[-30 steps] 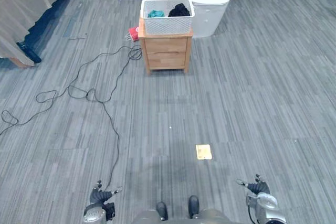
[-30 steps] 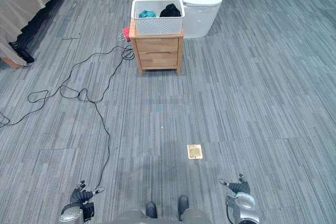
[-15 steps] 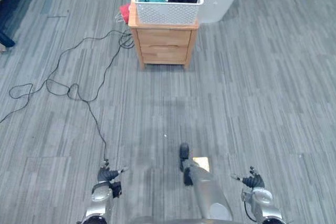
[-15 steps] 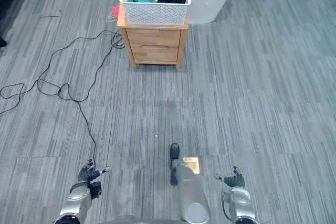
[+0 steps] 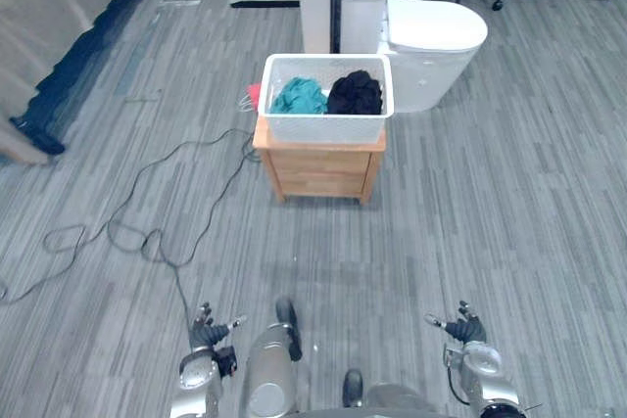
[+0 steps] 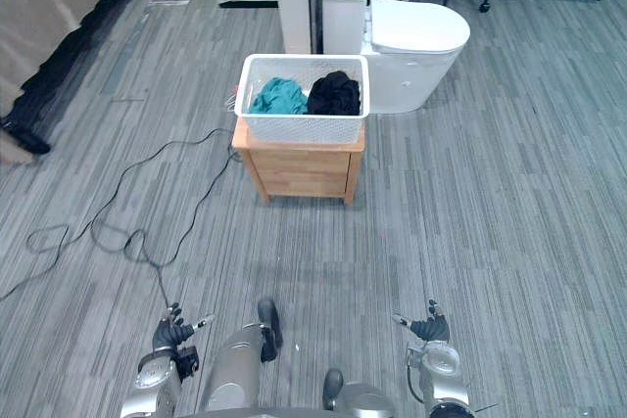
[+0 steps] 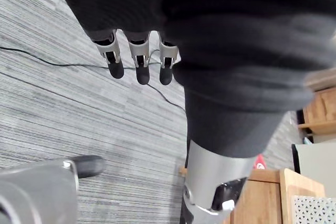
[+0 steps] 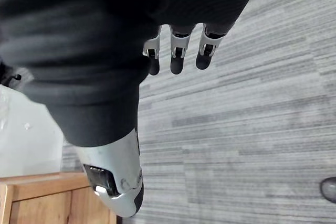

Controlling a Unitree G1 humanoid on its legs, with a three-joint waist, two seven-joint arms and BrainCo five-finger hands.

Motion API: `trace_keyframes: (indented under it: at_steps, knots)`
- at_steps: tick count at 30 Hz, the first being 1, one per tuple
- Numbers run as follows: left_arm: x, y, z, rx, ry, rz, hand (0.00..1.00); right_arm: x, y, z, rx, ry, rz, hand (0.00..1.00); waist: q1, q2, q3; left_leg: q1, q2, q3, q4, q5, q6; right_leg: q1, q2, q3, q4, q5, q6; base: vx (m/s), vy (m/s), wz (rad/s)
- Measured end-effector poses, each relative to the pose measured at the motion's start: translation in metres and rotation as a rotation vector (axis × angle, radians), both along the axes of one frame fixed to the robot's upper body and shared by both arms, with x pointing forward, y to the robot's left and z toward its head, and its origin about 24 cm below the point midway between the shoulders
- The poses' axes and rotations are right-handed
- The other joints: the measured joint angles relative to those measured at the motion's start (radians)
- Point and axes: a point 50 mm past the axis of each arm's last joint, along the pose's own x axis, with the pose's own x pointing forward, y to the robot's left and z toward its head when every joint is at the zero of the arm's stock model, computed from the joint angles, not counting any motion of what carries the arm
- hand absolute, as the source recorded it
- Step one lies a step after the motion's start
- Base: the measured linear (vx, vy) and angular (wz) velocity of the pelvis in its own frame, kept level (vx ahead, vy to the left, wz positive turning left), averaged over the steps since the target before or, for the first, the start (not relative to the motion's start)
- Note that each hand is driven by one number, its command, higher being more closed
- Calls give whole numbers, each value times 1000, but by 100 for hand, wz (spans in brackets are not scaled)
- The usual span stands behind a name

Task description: Pick up the laundry basket with both hands and put the clothes into the washing machine.

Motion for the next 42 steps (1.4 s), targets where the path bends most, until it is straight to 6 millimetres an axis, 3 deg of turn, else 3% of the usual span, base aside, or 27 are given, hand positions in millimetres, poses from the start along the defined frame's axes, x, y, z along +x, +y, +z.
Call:
trace_keyframes:
  at_steps: [1,2,3,5,6,7,8,10,11,12,14,16,17,19,22,23,24,27,30,33,39,42]
  knots:
    - [0,-1,-1,-2,3,-4,0,-1,1,-1,2,5,0,0,-1,-5,-3,2,-5,0,12,2,10,-21,-9,0,60,-1,2,697,237,-20]
    - [1,-1,-1,-1,13,-17,0,-3,5,-3,13,17,1,0,-5,-28,-7,24,-26,9,48,-2,58,-130,-53,-8,333,30,65,708,254,1]
    - [6,2,-1,16,24,-47,0,-3,14,-6,39,22,3,0,-34,-57,-7,79,-71,15,58,-61,98,-250,-129,-28,625,165,125,841,294,9]
    - [10,3,1,29,20,-65,0,2,19,-6,51,16,10,0,-45,-41,5,171,-77,15,51,-104,103,-320,-157,-58,753,134,72,666,209,5]
    - [11,5,2,42,21,-75,0,10,23,-3,51,-5,36,0,-54,-15,16,283,-69,19,7,-121,107,-362,-155,-99,740,107,35,612,173,-16]
    - [11,5,2,44,20,-76,0,11,23,-3,50,-10,41,0,-54,-11,16,303,-69,20,-8,-122,108,-373,-153,-107,727,104,30,584,157,-6]
    - [16,8,5,55,7,-80,0,17,24,0,46,-24,53,0,-57,19,24,367,-62,18,-53,-121,107,-411,-130,-149,624,91,11,520,65,13]
    - [25,10,9,65,-17,-85,0,23,22,3,39,-39,59,0,-61,19,22,423,-51,16,-82,-123,104,-442,-79,-195,342,100,9,551,22,24]
    - [23,19,11,87,-15,-79,0,23,21,3,35,-39,57,0,-65,12,18,452,-66,21,-79,-143,65,-435,-37,-202,95,226,-30,519,-14,34]
    - [18,25,10,95,0,-62,0,17,19,1,32,-24,52,0,-67,-37,0,473,-99,15,-56,-183,20,-445,-18,-164,-22,434,-141,515,-14,33]
    - [10,11,0,43,33,-41,0,11,4,2,-9,-7,45,0,-65,38,-20,488,-51,0,-13,-208,10,-409,10,-176,-19,418,-134,431,6,3]
    - [5,4,-4,13,43,-15,0,11,-4,5,-33,-18,37,0,-66,68,-19,486,-28,3,24,-208,7,-355,26,-182,-98,407,-126,416,-28,-6]
    - [7,0,-5,1,38,-16,0,10,-8,6,-36,-19,22,0,-73,77,-13,462,-22,4,91,-200,-25,-324,28,-189,-129,407,-126,361,-25,13]
    - [6,-3,-6,-8,37,-15,0,10,-9,7,-45,-24,12,0,-67,67,-7,430,-3,9,200,-231,-56,-253,19,-182,-177,407,-125,312,52,7]
    - [3,-6,-7,-21,40,1,0,13,-14,13,-60,-61,-25,0,-48,62,-6,414,16,-2,161,-273,-48,-197,7,-167,-194,404,-120,180,114,-19]
    - [0,-5,-8,-22,45,5,0,20,-15,20,-70,-107,-28,0,-50,66,-8,412,23,-5,54,-249,-58,-197,2,-156,-194,393,-95,81,199,-23]
    - [-5,-6,-10,-28,55,16,0,24,-18,27,-88,-142,-26,0,-57,100,-22,407,56,-16,-45,-170,-36,-204,28,-149,-198,382,-62,105,245,-29]
    - [-7,0,-5,-17,31,44,0,20,-11,29,-77,-168,-32,0,-51,70,-47,435,17,2,-126,-152,-14,-207,0,-131,-223,399,-37,52,179,-7]
    - [-11,5,1,3,0,55,0,23,-14,44,-116,-235,-31,0,-53,65,-60,459,-10,27,-161,-146,-5,-200,-12,-105,-251,413,-15,41,130,-20]
    - [-2,8,14,27,-66,47,0,32,-19,59,-165,-298,-11,0,-53,69,-62,466,-19,28,-165,-146,-5,-191,-15,-97,-270,419,-9,23,42,-9]
    - [15,10,24,64,-111,-14,0,49,-19,70,-220,-328,88,0,-52,86,-67,456,-22,29,-182,-140,0,-198,-2,-89,-303,438,-17,4,-10,-6]
    - [31,3,29,73,-144,-70,0,72,-11,80,-236,-369,190,0,-53,92,-65,415,-22,31,-187,-126,2,-241,2,-75,-315,461,-23,-46,-28,-14]
